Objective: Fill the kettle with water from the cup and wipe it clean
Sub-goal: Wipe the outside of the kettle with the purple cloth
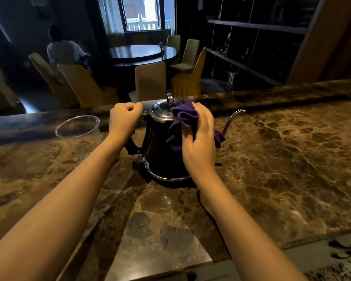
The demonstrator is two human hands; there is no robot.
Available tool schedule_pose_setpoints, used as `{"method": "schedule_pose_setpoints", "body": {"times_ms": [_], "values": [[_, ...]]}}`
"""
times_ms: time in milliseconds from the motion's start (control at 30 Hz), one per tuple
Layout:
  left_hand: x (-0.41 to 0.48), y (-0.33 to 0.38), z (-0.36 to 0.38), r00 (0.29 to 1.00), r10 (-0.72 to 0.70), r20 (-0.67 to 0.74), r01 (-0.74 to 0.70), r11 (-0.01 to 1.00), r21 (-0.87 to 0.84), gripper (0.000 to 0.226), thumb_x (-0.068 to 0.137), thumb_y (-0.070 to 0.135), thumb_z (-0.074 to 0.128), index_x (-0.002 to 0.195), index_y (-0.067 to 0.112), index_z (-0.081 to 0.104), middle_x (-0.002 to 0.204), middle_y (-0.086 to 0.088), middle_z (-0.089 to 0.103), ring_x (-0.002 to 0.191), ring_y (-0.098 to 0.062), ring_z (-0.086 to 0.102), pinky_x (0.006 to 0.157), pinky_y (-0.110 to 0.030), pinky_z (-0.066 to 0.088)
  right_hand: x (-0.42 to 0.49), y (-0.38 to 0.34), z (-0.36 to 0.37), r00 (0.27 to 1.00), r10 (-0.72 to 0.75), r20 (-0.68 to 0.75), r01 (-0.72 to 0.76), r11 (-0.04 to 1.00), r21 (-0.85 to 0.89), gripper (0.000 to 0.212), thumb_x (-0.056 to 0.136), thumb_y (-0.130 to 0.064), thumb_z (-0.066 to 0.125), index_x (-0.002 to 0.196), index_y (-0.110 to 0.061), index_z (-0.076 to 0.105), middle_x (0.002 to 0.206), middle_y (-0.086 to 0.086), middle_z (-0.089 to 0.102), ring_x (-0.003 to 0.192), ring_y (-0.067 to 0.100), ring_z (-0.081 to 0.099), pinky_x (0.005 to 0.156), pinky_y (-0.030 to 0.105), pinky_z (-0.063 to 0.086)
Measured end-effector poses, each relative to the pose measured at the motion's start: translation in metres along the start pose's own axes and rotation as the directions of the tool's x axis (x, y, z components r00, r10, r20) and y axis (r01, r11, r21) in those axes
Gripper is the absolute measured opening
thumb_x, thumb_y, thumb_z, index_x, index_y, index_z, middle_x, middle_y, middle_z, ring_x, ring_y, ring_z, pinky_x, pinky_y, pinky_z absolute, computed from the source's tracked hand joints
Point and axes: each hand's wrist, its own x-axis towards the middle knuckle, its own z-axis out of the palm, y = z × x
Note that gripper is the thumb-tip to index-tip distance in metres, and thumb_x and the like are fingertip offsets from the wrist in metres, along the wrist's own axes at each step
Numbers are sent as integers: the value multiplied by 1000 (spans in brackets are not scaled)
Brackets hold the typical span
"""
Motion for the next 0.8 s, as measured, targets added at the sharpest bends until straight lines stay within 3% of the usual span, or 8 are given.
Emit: {"method": "schedule_pose_setpoints", "body": {"times_ms": [100, 300, 433, 500, 600, 700, 800], "values": [[-1, 1, -1, 1000, 1, 29, -1, 1000, -12, 39, 80, 14, 45, 43, 16, 32, 42, 4, 30, 44, -13, 28, 40, -22, 25, -7, 12, 4, 1000, -20, -5, 19, 999, -37, 46, 91, -30, 43, 136, -21, 35, 145, 10, 37, 133, 23, 36, 107, 36, 33], [0, -2, -2, 999, -8, 44, 9, 1000, -26, 40, 79, 14, 45, 42, 17, 30, 28, 10, 29, 33, -6, 25, 34, -15, 23, -47, 31, 1, 998, 24, 56, -11, 973, -232, 55, 87, -8, 49, 130, -30, 24, 146, 15, 32, 134, 31, 30, 106, 29, 22], [-1, -2, -3, 1000, -8, 25, 9, 1000, -12, 41, 78, 16, 45, 41, 17, 30, 27, 9, 30, 32, -7, 26, 34, -16, 22, -75, 40, -5, 987, 76, 141, -16, 924, -383, 64, 81, 0, 52, 130, -28, 23, 144, 20, 31, 127, 36, 33, 98, 31, 29], [-2, -2, -4, 1000, -8, 14, 8, 1000, 4, 40, 78, 18, 46, 41, 17, 31, 29, 8, 30, 36, -8, 25, 38, -20, 22, -78, 42, -16, 964, 142, 226, -37, 910, -413, 66, 79, 2, 51, 133, -24, 25, 142, 17, 30, 122, 32, 33, 98, 32, 32], [-4, -1, -5, 1000, 12, -4, -12, 1000, 15, 39, 78, 20, 45, 41, 17, 31, 42, 1, 29, 45, -15, 26, 50, -29, 23, -67, 43, -43, 912, 196, 361, -24, 903, -429, 61, 72, 7, 46, 128, -16, 42, 132, 8, 41, 117, 27, 37, 99, 31, 31], [-6, 1, -7, 1000, 11, -6, -11, 1000, 20, 39, 78, 20, 44, 41, 17, 32, 45, -1, 28, 47, -17, 26, 52, -31, 23, -53, 20, -59, 949, 198, 245, -115, 942, -316, 56, 70, 10, 46, 118, -20, 50, 118, -1, 47, 115, 23, 46, 92, 26, 36], [-8, 4, -6, 1000, 9, -10, -8, 999, 33, 41, 80, 19, 44, 41, 17, 32, 44, -1, 28, 46, -16, 26, 51, -29, 22, -38, -15, -50, 992, 90, 93, -73, 983, -166, 60, 73, 3, 53, 128, -19, 43, 131, 3, 40, 122, 20, 39, 102, 30, 36]]}}
